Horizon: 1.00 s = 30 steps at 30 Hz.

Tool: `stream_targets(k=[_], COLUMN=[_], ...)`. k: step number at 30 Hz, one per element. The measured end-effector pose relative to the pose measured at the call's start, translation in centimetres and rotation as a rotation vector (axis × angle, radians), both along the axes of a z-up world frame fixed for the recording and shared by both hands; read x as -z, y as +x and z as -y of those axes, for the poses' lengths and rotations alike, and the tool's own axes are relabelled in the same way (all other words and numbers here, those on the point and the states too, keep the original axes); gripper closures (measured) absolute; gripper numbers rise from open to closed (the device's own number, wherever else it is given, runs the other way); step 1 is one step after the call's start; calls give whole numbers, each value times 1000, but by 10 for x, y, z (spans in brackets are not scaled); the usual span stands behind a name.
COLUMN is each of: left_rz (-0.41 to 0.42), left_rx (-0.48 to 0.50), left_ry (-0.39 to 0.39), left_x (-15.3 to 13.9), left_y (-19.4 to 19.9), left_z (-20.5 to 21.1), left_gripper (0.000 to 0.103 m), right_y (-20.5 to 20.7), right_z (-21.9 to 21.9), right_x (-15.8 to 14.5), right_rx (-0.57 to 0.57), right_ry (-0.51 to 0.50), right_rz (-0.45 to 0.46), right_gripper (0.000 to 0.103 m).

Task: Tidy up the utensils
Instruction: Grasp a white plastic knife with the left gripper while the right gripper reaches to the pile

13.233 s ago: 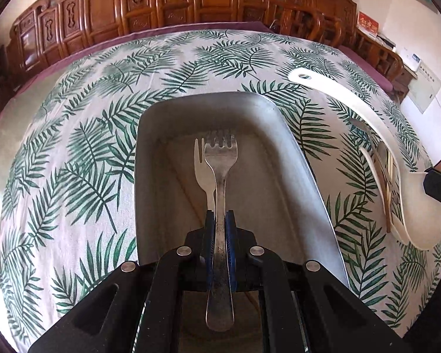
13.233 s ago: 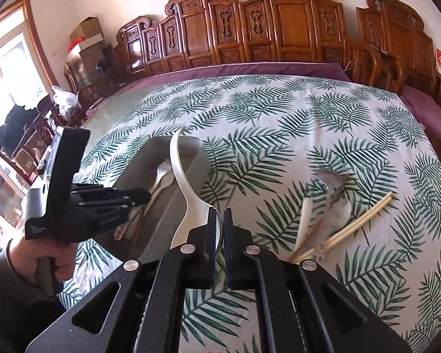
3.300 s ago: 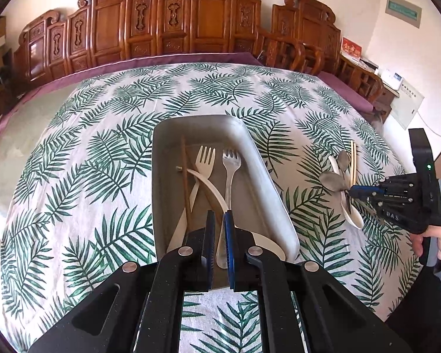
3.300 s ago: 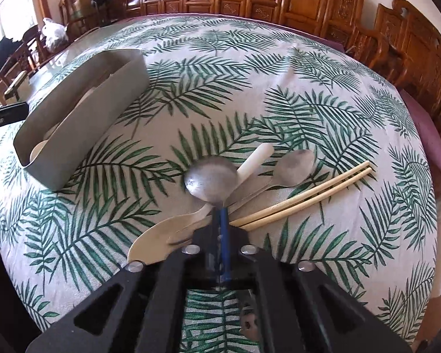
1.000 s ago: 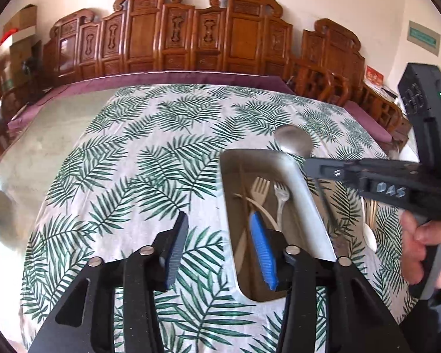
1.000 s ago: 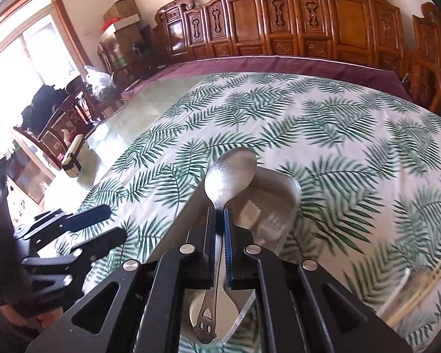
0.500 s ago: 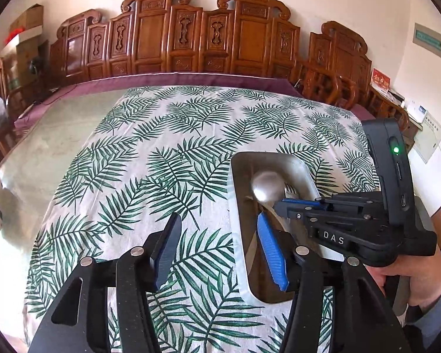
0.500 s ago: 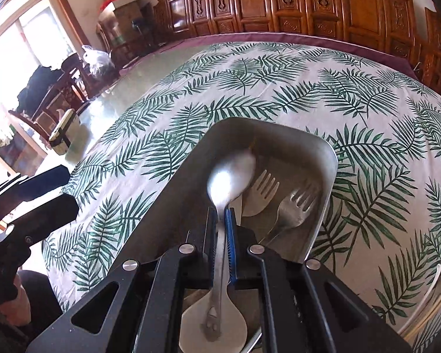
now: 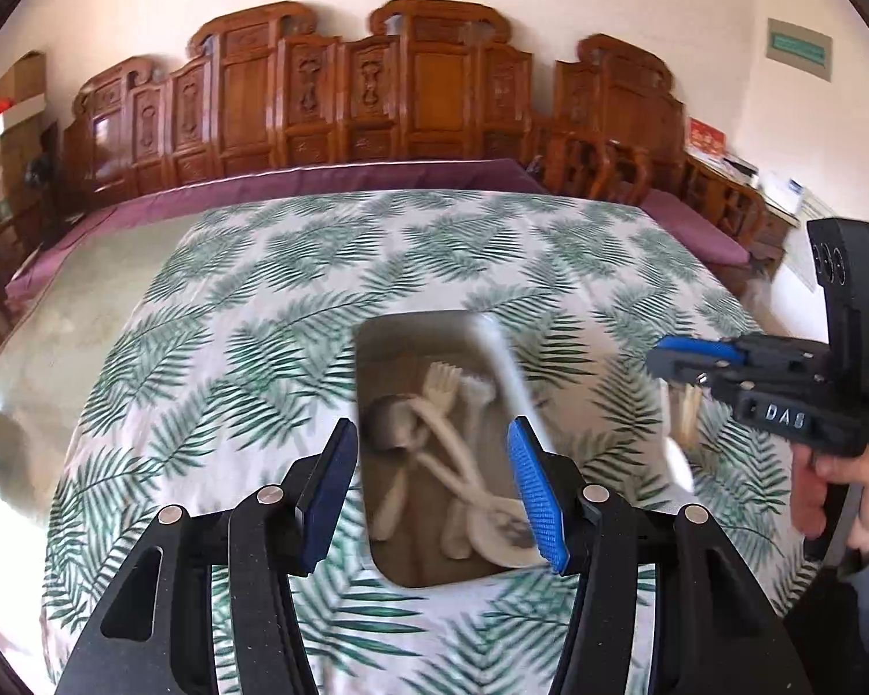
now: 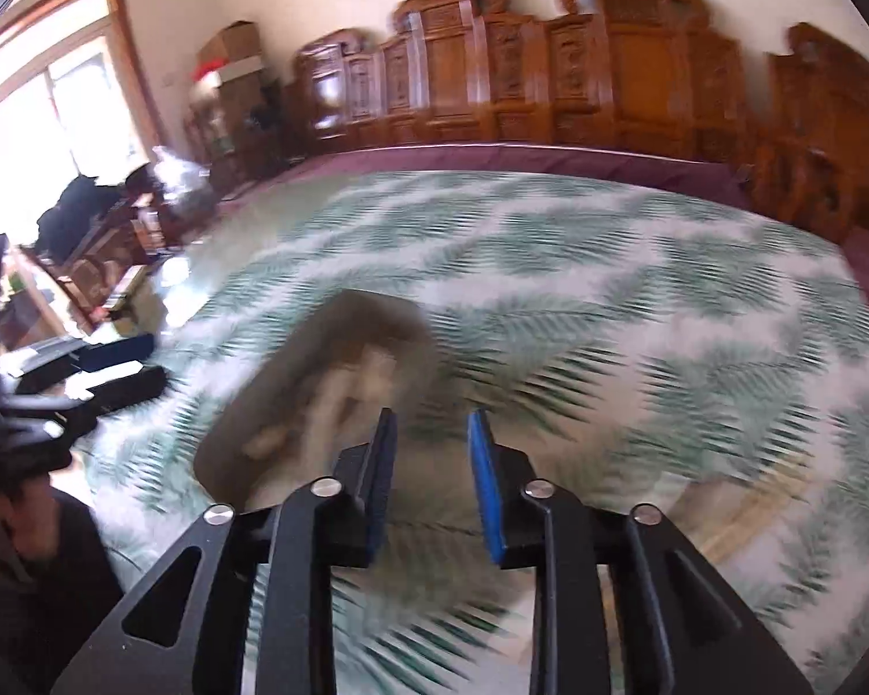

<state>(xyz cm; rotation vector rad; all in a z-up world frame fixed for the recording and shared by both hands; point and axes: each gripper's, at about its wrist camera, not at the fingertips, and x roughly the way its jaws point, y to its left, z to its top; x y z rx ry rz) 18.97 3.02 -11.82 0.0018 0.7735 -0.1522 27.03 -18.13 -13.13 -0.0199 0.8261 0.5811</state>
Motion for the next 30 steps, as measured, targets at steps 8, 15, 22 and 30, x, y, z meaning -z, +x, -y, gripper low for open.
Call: stream_targets(k=[8, 15, 22, 30], left_rz=[-59, -142, -224, -291], left_rx=[117, 218, 278, 265], left_ry=[-16, -19, -13, 20], left_x=[14, 46, 75, 102], left_y=[18, 41, 56, 64], left_z=[71, 133, 180, 195], left_gripper=[51, 51, 62, 80], right_y=[17, 18, 25, 24], right_z=[111, 145, 149, 144], right_x=[30, 55, 68, 72], right_rx=[219, 271, 280, 260], right_ry=[-72, -86, -108, -105], right_rz=[-18, -48, -85, -102], right_gripper=[67, 60, 60, 60])
